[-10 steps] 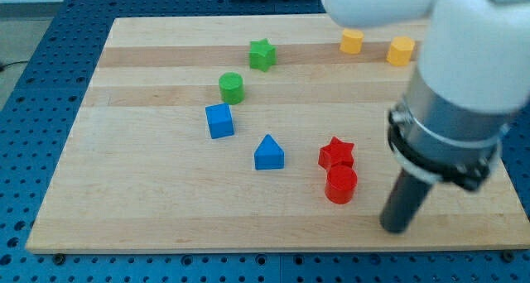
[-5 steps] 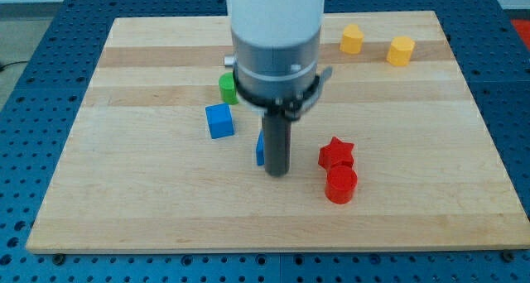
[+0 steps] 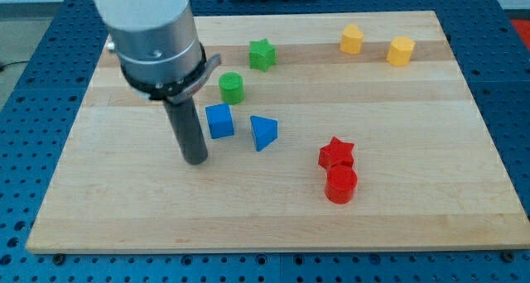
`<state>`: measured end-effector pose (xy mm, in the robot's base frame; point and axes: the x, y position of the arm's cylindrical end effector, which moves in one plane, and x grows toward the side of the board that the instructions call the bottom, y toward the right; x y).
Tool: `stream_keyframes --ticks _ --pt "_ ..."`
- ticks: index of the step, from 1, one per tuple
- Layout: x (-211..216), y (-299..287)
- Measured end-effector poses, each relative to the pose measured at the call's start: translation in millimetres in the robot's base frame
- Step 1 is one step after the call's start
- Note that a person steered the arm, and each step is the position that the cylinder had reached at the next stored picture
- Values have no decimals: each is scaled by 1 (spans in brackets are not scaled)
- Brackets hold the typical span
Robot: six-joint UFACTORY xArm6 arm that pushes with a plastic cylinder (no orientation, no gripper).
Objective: Place the blue triangle above the red star
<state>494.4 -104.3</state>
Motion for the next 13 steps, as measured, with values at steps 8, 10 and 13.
stream_keyframes --ticks 8,10,13 --pt "-39 130" --pt "-22 51" --pt "-15 150"
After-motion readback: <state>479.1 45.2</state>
